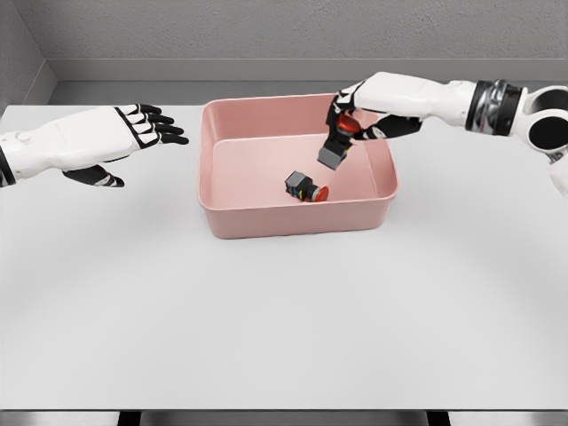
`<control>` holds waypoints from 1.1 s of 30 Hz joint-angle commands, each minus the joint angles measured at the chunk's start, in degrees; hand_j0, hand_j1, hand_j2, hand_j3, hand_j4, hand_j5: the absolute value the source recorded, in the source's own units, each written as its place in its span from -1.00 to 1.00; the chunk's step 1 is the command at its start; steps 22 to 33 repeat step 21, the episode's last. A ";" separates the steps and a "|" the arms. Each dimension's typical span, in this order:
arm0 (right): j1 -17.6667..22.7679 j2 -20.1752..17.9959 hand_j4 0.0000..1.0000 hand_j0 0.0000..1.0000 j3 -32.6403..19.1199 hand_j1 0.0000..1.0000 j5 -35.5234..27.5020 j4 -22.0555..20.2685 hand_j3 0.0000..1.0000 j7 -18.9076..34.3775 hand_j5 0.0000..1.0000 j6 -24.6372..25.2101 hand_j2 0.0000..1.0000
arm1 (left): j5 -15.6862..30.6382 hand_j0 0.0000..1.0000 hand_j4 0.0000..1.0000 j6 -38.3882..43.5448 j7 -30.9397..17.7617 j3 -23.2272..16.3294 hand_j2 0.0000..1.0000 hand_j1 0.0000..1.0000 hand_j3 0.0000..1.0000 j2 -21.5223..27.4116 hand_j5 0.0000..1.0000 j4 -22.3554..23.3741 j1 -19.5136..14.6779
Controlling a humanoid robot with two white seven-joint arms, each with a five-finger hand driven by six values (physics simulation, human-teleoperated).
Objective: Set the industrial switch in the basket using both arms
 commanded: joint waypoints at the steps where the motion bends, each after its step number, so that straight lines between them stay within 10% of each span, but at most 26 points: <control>1: 0.00 1.20 1.00 1.00 -0.02 1.00 -0.44 1.07 1.00 -0.95 1.00 0.15 1.00 | 0.34 1.00 1.00 0.05 0.10 0.06 1.00 1.00 1.00 -0.09 1.00 0.00 0.00; 33: 1.93 -8.03 1.00 1.00 -2.65 1.00 -0.71 3.53 1.00 -1.13 1.00 0.15 1.00 | 0.17 1.00 1.00 0.05 0.45 0.15 1.00 1.00 1.00 -0.26 1.00 0.09 -0.09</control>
